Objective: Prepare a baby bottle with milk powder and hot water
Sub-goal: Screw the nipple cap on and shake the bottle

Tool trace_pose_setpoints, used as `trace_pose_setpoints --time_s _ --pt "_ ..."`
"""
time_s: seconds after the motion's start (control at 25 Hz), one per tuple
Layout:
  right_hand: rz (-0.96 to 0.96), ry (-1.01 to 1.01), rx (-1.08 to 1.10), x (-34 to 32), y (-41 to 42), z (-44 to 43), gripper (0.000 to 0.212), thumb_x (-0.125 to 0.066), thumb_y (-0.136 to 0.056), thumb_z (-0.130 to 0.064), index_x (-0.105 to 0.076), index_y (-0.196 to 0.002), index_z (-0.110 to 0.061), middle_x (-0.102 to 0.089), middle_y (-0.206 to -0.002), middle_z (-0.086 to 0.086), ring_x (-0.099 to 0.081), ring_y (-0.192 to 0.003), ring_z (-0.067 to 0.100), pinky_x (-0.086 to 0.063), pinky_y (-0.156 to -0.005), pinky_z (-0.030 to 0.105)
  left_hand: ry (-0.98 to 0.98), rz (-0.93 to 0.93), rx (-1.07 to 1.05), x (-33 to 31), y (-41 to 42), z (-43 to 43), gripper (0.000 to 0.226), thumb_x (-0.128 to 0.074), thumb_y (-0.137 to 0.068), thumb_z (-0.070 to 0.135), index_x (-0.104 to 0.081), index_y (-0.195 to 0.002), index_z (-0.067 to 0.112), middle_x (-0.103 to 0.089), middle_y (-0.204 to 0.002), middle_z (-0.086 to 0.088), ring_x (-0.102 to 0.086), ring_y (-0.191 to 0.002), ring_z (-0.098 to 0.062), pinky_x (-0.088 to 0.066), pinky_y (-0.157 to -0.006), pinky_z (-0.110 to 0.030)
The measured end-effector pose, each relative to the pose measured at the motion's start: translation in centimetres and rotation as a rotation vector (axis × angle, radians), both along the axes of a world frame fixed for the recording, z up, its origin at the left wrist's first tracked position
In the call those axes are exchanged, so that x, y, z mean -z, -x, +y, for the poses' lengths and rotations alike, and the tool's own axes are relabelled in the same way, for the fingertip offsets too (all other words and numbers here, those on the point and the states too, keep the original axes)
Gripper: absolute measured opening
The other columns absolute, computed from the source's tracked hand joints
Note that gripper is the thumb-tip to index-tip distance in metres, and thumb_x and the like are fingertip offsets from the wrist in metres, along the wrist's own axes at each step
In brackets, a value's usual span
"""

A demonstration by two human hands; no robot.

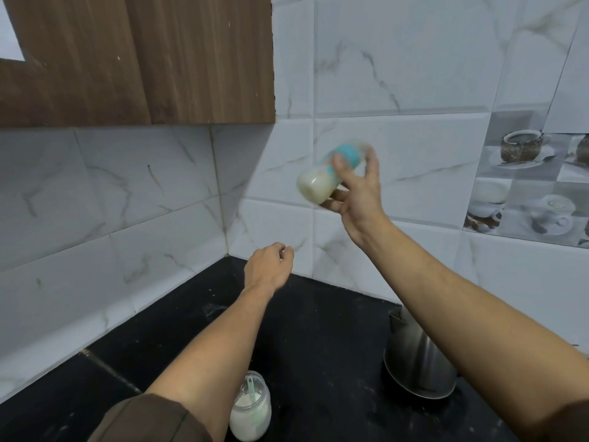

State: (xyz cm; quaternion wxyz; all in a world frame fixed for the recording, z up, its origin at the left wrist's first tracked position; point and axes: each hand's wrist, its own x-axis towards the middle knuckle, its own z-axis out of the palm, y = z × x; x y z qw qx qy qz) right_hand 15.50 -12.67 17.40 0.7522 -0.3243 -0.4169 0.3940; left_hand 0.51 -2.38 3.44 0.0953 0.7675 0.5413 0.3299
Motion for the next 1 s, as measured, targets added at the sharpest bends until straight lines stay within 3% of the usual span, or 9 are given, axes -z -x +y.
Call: trace_pose_setpoints --time_s 0.08,0.24,0.28,0.48,0.68,0.76,0.88,0.92,1.0 --pt "0.137 -0.018 -0.006 -0.5 -0.2 0.5 0.081 -0.077 -0.094 -0.029 -0.027 -0.158 -0.039 -0.061 -0.133 0.011 -0.075 -0.094 0.036 -0.063 -0.074 0.046 -0.002 0.003 -0.014 -0.1 0.1 -0.2 0.042 -0.04 -0.107 0.045 -0.072 -0.112 0.02 -0.075 -0.103 0.001 -0.066 -0.091 -0.022 -0.056 -0.082 -0.038" --pt "-0.492 0.026 -0.256 0.9 1.0 -1.5 0.087 -0.079 -0.091 -0.02 -0.029 -0.158 -0.043 -0.073 -0.106 0.004 -0.075 -0.089 0.026 -0.06 -0.063 0.036 0.011 0.002 -0.009 0.0 0.1 -0.1 0.038 -0.042 -0.109 0.044 -0.069 -0.104 0.018 -0.073 -0.098 0.001 -0.066 -0.088 -0.021 -0.058 -0.082 -0.041" --pt "-0.52 0.003 -0.267 1.2 0.9 -1.5 0.086 -0.077 -0.092 -0.017 -0.029 -0.157 -0.044 -0.074 -0.105 0.003 -0.074 -0.091 0.025 -0.06 -0.062 0.036 0.008 0.003 -0.008 -0.1 0.1 -0.2 0.037 -0.042 -0.109 0.044 -0.069 -0.104 0.019 -0.073 -0.098 0.001 -0.066 -0.087 -0.021 -0.058 -0.082 -0.041" --pt "0.145 -0.039 0.029 -0.4 0.4 0.2 0.079 -0.074 -0.097 -0.026 -0.025 -0.157 -0.04 -0.061 -0.134 0.009 -0.075 -0.098 0.037 -0.064 -0.078 0.05 0.008 0.01 -0.021 0.1 0.6 -0.1 0.041 -0.039 -0.106 0.044 -0.072 -0.107 0.02 -0.074 -0.1 0.003 -0.066 -0.091 -0.022 -0.054 -0.078 -0.036" --pt "-0.481 0.011 -0.224 0.9 1.9 -1.2 0.081 -0.074 -0.095 -0.016 -0.029 -0.156 -0.045 -0.071 -0.115 0.007 -0.075 -0.097 0.028 -0.062 -0.069 0.042 0.013 0.014 -0.01 0.4 0.0 0.1 0.04 -0.041 -0.109 0.045 -0.071 -0.112 0.019 -0.074 -0.108 0.003 -0.067 -0.094 -0.019 -0.052 -0.078 -0.034" --pt "-0.298 -0.012 -0.131 0.8 2.1 -0.9 0.084 -0.077 -0.094 -0.021 -0.028 -0.158 -0.043 -0.068 -0.123 0.009 -0.076 -0.096 0.029 -0.062 -0.068 0.041 0.014 0.012 0.0 0.3 -0.1 0.0 0.04 -0.041 -0.109 0.046 -0.071 -0.114 0.02 -0.074 -0.108 0.003 -0.067 -0.094 -0.02 -0.054 -0.081 -0.036" --pt "0.225 0.005 0.022 -0.7 1.4 0.6 0.084 -0.076 -0.096 -0.029 -0.022 -0.16 -0.04 -0.056 -0.142 0.015 -0.077 -0.095 0.034 -0.065 -0.076 0.049 0.007 0.018 -0.008 0.4 0.2 0.1 0.042 -0.038 -0.106 0.046 -0.071 -0.104 0.021 -0.075 -0.099 0.002 -0.067 -0.089 -0.022 -0.056 -0.08 -0.039" --pt "0.221 0.008 -0.009 -0.9 1.4 0.6 0.084 -0.076 -0.095 -0.029 -0.022 -0.159 -0.039 -0.056 -0.142 0.016 -0.077 -0.095 0.035 -0.065 -0.076 0.049 0.009 0.016 -0.014 0.4 0.2 0.1 0.042 -0.038 -0.106 0.046 -0.072 -0.104 0.021 -0.075 -0.1 0.001 -0.067 -0.089 -0.022 -0.056 -0.079 -0.039" --pt "-0.122 0.058 -0.109 -0.6 1.8 -0.2 0.08 -0.077 -0.094 -0.026 -0.028 -0.157 -0.04 -0.064 -0.133 0.013 -0.077 -0.091 0.032 -0.063 -0.071 0.045 0.021 0.01 -0.018 0.5 0.2 0.3 0.042 -0.039 -0.107 0.046 -0.072 -0.114 0.021 -0.075 -0.107 0.002 -0.068 -0.095 -0.022 -0.055 -0.082 -0.038"
